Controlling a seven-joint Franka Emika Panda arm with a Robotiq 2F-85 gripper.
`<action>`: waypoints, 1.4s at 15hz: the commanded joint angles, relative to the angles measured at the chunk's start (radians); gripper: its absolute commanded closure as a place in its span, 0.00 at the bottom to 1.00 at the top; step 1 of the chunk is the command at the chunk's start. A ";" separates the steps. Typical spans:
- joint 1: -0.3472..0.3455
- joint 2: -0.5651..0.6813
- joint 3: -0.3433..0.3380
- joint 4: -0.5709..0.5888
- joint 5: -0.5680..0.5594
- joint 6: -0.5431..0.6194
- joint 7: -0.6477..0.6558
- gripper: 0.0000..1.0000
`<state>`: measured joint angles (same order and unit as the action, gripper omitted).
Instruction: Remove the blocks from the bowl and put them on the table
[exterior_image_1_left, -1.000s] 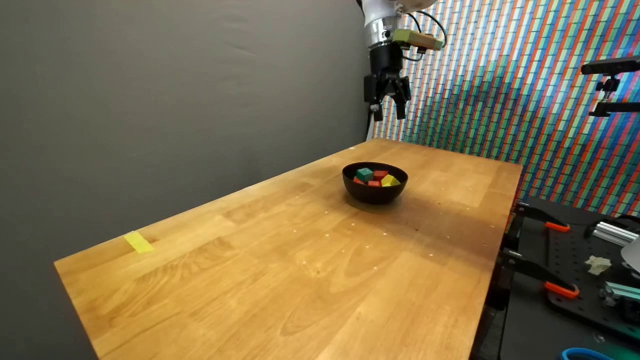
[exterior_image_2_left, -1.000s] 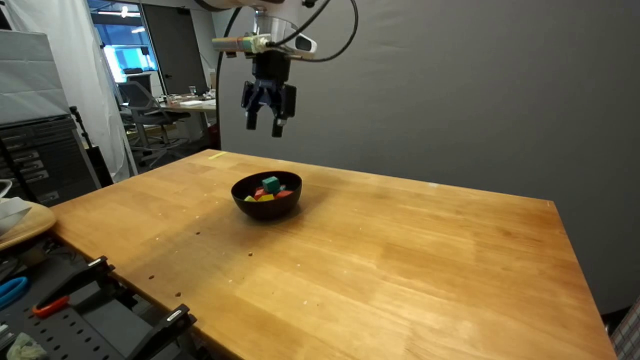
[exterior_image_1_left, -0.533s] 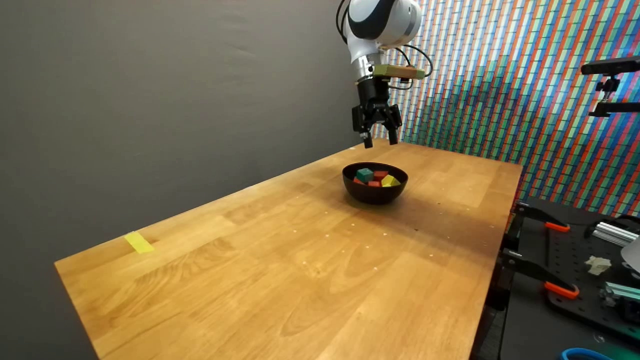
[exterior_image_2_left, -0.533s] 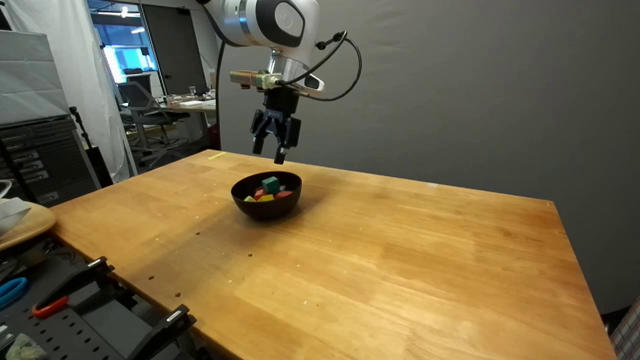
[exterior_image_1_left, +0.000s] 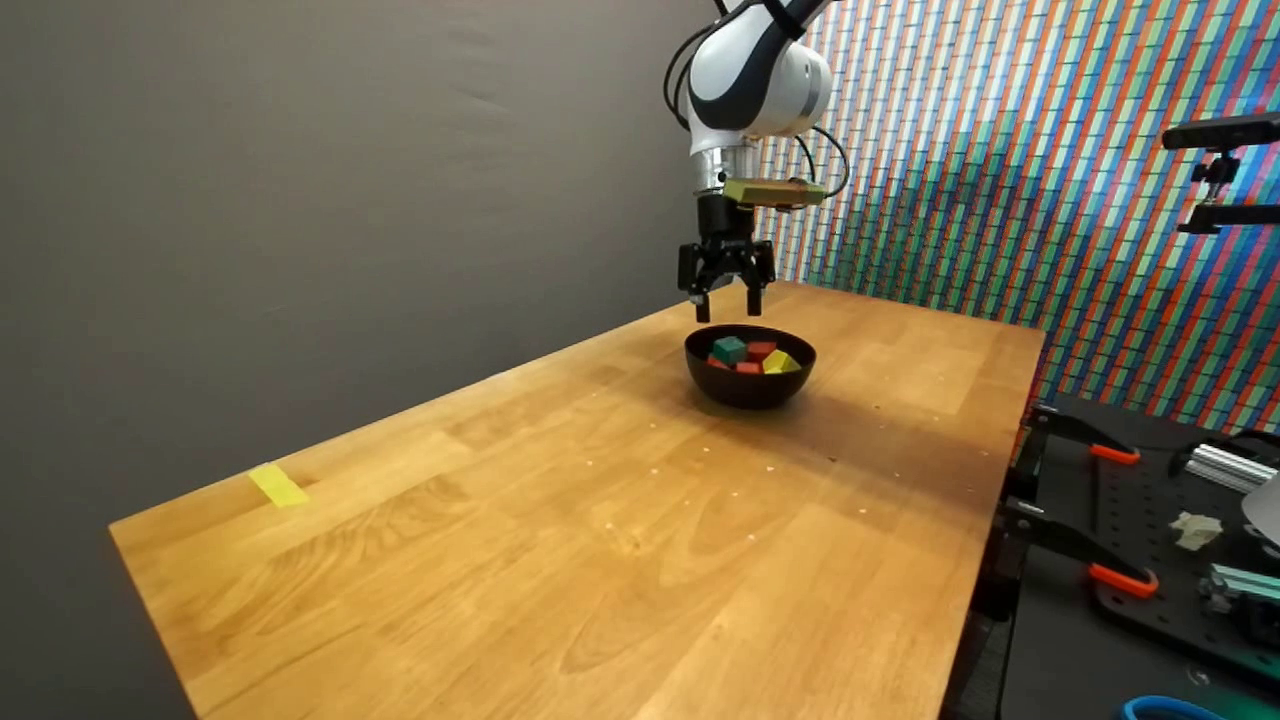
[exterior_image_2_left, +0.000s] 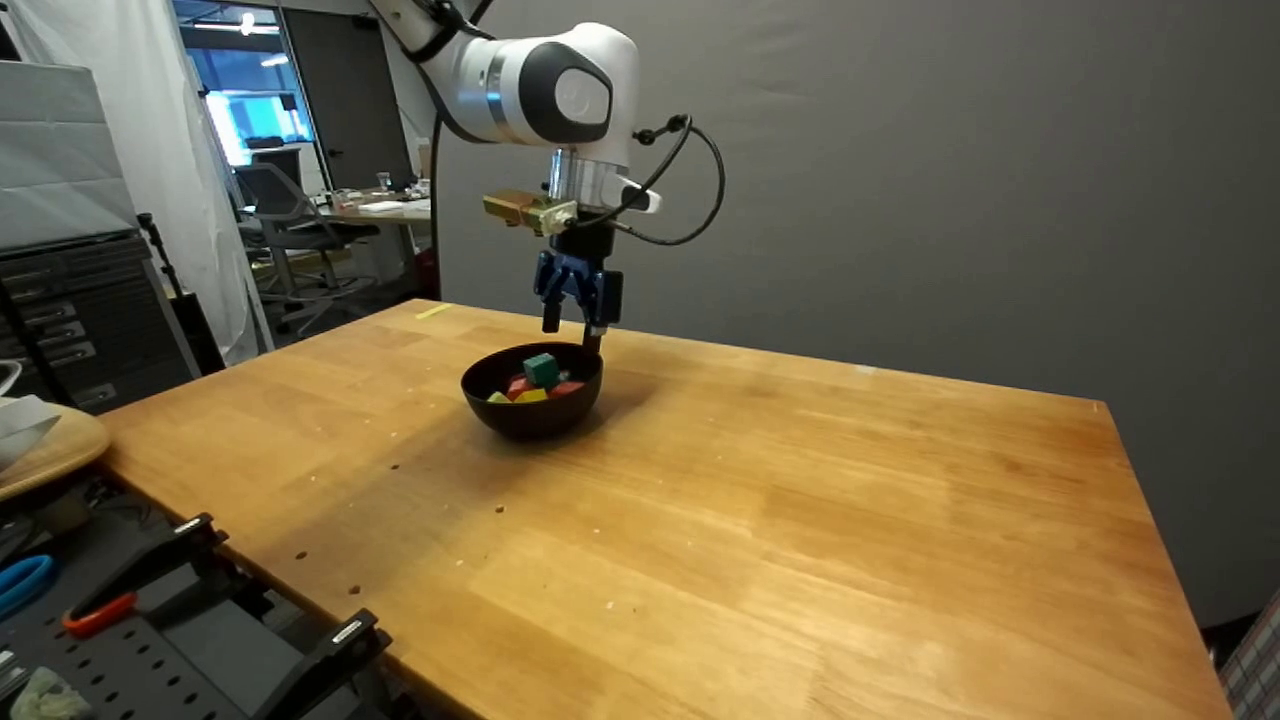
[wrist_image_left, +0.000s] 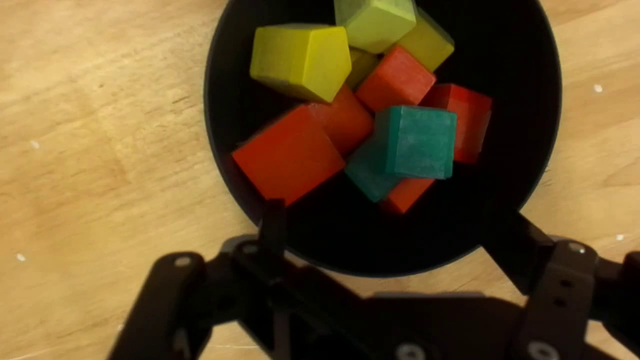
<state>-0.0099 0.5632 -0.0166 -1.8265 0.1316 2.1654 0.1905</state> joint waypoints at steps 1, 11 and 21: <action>0.004 0.011 -0.003 0.003 0.002 0.013 0.000 0.00; 0.060 0.073 -0.010 -0.009 -0.033 0.173 0.048 0.00; 0.083 0.015 -0.017 -0.103 -0.043 0.172 0.067 0.70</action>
<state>0.0688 0.6233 -0.0187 -1.8644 0.0987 2.3080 0.2306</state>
